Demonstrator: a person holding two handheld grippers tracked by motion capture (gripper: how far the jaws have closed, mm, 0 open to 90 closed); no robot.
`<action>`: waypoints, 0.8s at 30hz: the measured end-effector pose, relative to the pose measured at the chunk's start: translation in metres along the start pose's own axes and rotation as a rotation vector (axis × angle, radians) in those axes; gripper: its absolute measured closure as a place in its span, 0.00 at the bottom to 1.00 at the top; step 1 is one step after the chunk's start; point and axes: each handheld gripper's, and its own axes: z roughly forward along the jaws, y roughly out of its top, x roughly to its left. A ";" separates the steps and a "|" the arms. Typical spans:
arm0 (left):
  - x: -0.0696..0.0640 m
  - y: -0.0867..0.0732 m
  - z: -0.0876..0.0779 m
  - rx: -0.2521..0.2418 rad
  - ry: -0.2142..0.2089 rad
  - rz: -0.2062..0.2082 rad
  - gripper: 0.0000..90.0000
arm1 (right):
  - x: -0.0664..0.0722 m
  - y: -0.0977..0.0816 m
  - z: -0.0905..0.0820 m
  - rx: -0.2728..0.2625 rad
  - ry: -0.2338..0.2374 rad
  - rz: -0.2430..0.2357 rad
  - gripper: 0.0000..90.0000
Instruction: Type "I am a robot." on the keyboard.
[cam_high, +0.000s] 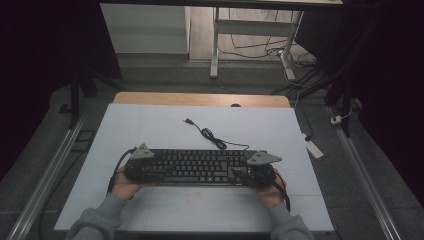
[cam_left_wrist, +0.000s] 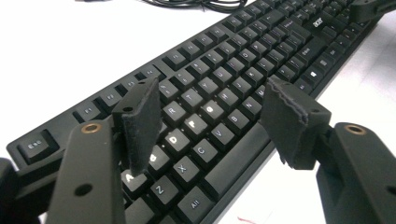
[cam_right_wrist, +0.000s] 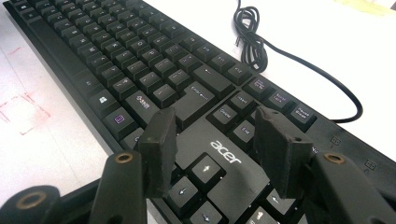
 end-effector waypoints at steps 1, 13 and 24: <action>0.001 0.000 0.000 -0.002 0.000 -0.002 0.44 | 0.000 0.000 0.000 0.000 0.000 0.000 0.55; 0.012 -0.002 0.003 0.004 0.072 -0.030 0.53 | 0.000 0.000 0.002 -0.003 0.006 -0.001 0.55; 0.015 -0.001 0.013 0.008 0.104 -0.026 0.71 | 0.000 -0.001 0.002 0.002 0.005 0.001 0.55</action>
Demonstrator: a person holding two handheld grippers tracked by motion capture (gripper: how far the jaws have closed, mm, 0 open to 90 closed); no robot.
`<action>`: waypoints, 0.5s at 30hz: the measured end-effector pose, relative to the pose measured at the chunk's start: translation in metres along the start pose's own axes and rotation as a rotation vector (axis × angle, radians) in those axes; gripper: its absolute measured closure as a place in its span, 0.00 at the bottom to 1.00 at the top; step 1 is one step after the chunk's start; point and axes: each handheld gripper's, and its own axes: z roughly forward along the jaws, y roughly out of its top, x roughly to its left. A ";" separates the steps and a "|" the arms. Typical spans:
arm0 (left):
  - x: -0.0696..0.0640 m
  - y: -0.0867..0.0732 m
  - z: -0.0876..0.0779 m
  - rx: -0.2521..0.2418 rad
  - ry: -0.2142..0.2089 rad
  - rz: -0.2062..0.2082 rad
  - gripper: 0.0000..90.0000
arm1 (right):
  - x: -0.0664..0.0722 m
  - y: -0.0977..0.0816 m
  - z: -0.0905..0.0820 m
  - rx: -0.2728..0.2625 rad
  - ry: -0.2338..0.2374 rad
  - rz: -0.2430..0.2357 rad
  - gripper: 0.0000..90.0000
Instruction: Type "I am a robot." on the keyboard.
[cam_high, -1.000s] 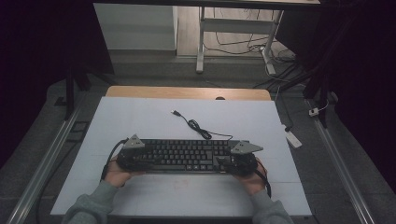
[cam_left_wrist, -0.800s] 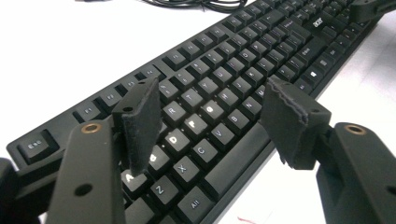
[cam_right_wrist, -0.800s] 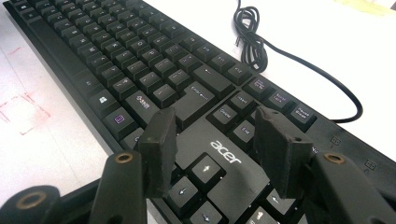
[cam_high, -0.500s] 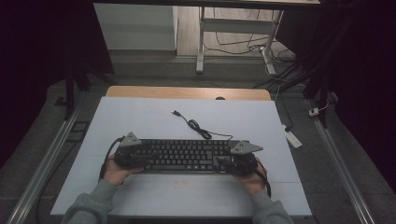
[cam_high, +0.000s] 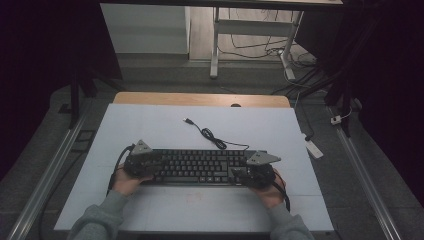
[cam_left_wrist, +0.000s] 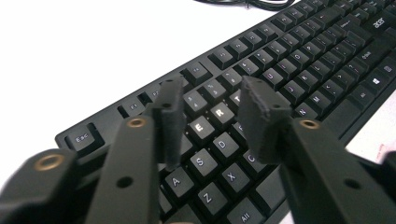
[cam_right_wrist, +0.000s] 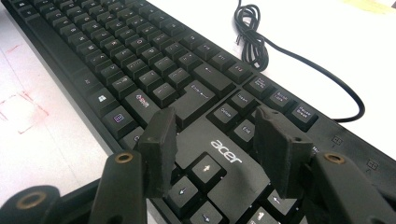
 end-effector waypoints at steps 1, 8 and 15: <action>0.000 0.000 0.001 -0.005 0.002 0.000 0.75 | 0.000 0.000 0.000 0.001 0.000 -0.001 0.55; -0.002 0.003 0.010 0.003 -0.014 0.012 0.98 | 0.000 0.000 0.001 0.002 0.001 -0.007 0.55; -0.005 0.005 0.022 0.043 -0.028 0.027 0.99 | 0.000 0.000 0.001 0.005 -0.001 -0.005 0.55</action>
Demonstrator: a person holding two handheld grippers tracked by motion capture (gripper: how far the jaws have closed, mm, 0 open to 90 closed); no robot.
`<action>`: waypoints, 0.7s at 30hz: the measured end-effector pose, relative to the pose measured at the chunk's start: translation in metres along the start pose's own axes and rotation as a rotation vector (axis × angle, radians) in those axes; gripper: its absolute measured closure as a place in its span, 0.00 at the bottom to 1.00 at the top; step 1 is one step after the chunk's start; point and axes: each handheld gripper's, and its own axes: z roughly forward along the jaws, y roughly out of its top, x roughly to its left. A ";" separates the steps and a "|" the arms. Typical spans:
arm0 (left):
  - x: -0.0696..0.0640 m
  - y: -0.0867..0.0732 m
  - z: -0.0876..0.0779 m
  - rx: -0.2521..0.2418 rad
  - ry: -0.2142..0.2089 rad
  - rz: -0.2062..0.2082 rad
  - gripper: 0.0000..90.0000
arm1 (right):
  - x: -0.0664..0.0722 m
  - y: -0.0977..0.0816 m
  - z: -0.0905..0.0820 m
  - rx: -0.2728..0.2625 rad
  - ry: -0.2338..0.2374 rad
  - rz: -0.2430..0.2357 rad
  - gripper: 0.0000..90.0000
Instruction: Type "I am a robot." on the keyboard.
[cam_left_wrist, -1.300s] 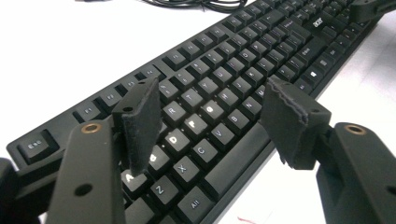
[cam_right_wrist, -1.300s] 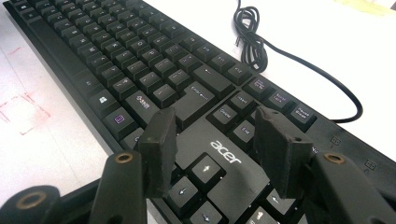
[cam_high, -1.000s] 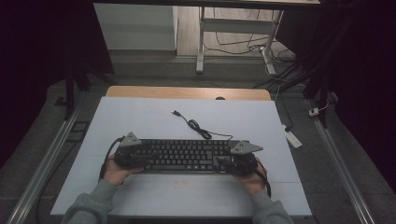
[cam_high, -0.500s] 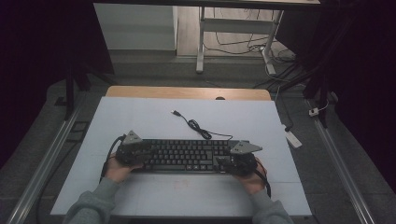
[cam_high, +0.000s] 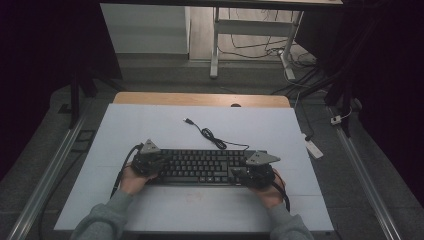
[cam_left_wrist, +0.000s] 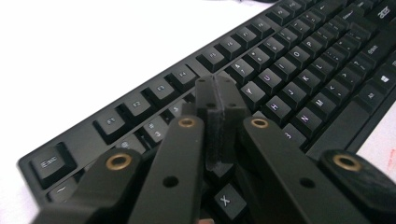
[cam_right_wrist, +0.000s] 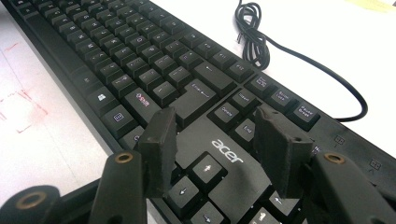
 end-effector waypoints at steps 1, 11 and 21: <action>0.000 0.000 0.002 0.006 -0.001 0.002 0.99 | 0.000 0.000 0.000 0.000 0.000 0.000 0.55; -0.004 0.001 0.010 0.044 0.002 0.018 0.99 | 0.000 0.000 0.000 0.007 -0.002 -0.001 0.55; -0.003 0.000 0.013 0.059 0.013 0.016 0.99 | 0.000 0.000 0.001 0.009 -0.002 -0.001 0.55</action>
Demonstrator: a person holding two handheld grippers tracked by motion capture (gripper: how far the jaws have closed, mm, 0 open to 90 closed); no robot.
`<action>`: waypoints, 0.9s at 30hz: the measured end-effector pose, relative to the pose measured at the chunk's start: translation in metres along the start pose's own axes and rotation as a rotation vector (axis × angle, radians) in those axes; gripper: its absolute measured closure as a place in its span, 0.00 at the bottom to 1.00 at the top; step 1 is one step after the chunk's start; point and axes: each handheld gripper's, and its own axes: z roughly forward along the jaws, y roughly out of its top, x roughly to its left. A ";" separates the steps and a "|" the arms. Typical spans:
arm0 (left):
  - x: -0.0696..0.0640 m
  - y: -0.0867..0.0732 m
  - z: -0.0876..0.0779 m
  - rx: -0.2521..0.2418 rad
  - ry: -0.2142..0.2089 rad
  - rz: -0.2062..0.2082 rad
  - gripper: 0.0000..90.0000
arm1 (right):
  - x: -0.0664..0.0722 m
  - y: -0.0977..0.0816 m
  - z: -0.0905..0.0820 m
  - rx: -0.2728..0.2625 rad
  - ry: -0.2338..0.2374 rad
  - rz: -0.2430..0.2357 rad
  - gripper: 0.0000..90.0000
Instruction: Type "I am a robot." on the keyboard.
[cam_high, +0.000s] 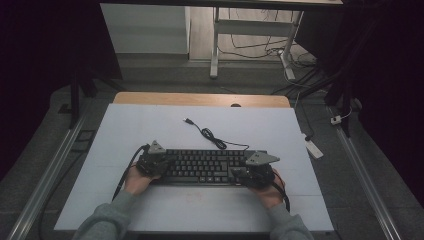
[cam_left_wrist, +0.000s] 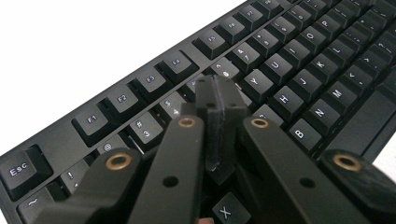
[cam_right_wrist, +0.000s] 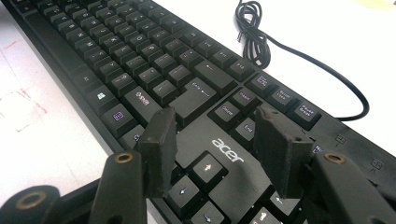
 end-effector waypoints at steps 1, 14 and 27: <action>0.000 0.000 0.000 0.000 0.000 0.000 0.99 | 0.000 0.000 0.000 0.001 0.000 0.000 0.55; 0.000 0.001 -0.007 -0.044 -0.002 -0.011 0.98 | 0.000 0.000 -0.001 -0.008 0.000 -0.002 0.54; 0.006 -0.004 -0.040 -0.077 -0.078 -0.050 0.49 | -0.001 0.000 -0.002 -0.017 -0.001 0.003 0.54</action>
